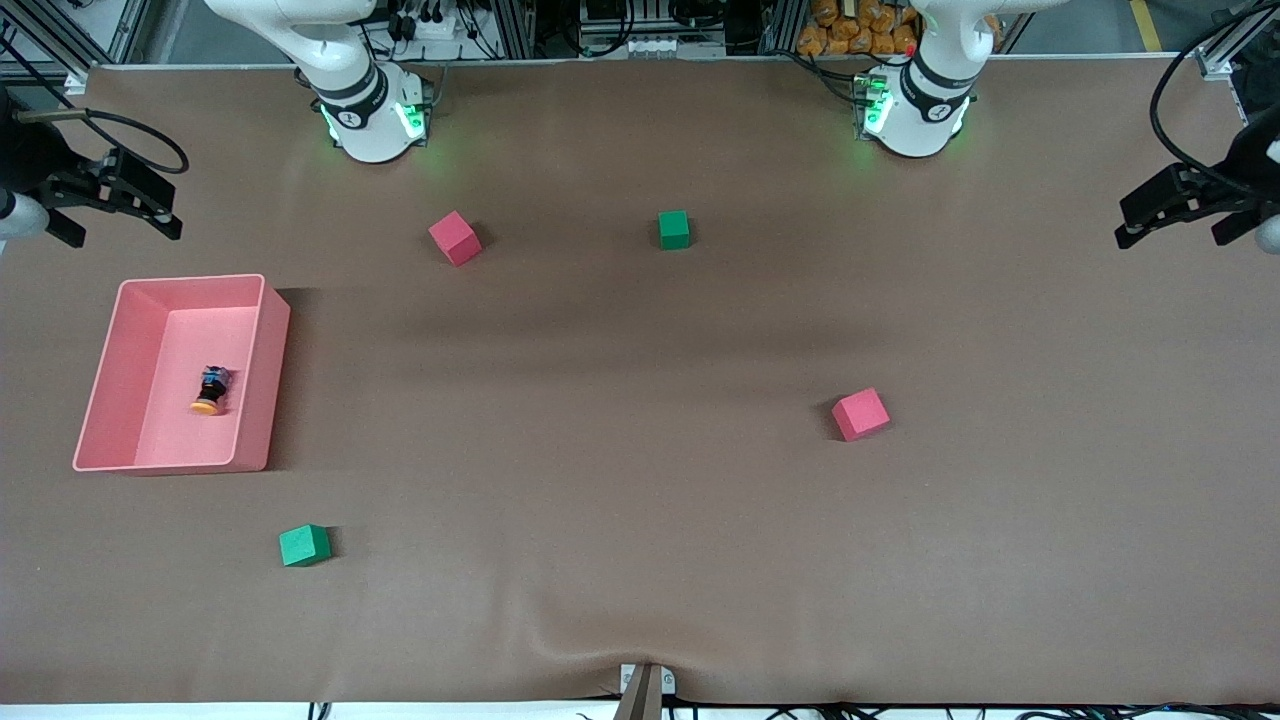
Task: Place and upright button with both arms
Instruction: 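Reach the right gripper down into the pink tray toward the button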
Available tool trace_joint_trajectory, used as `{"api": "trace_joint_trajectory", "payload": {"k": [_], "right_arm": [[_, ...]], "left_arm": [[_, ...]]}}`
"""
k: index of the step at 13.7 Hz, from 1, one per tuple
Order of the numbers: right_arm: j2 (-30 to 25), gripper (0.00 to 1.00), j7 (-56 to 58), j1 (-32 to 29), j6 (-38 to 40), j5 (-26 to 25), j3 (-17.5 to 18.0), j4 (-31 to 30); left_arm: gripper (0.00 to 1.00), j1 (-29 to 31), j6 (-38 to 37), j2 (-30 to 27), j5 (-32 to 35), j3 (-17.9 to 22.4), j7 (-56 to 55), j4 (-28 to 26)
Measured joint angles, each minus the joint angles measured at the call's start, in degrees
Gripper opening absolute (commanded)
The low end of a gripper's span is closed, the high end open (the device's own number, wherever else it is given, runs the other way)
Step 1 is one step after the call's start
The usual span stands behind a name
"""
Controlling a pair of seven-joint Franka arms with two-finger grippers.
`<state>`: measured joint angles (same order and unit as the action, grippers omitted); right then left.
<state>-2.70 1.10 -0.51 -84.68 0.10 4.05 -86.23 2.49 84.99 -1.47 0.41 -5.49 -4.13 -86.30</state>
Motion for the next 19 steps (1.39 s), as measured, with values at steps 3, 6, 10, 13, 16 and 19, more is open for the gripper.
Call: {"api": "trace_joint_trajectory", "payload": {"k": [3, 6, 10, 13, 16, 19], "right_arm": [[0.00, 1.00, 0.00, 0.00, 0.00, 0.00, -0.02, 0.00], [0.07, 1.00, 0.00, 0.00, -0.09, 0.00, -0.03, -0.02], [2.38, 1.00, 0.00, -1.45, -0.24, -0.11, -0.40, -0.42], [7.28, 1.00, 0.06, -4.64, -1.79, -0.14, -0.73, -0.54], [12.21, 1.00, 0.40, -10.39, -3.02, -0.21, -1.04, -0.59], [16.95, 1.00, 0.91, -14.60, -6.96, -1.76, -1.21, -0.69]], "left_arm": [[1.00, -0.09, -1.75, -0.07, 0.00, -0.21, 0.00, 0.19], [1.00, 0.00, -1.87, -0.08, 0.00, -0.02, 0.00, 1.14], [1.00, 0.02, -1.93, -0.08, 0.00, -0.01, 0.00, 1.74], [1.00, -0.08, -2.05, -0.05, 0.00, -0.14, 0.00, 1.73], [1.00, -0.21, -2.12, 0.20, 0.00, -0.63, 0.00, 1.68], [1.00, -0.19, -2.15, 0.22, 0.00, -0.83, 0.00, 1.64]]}}
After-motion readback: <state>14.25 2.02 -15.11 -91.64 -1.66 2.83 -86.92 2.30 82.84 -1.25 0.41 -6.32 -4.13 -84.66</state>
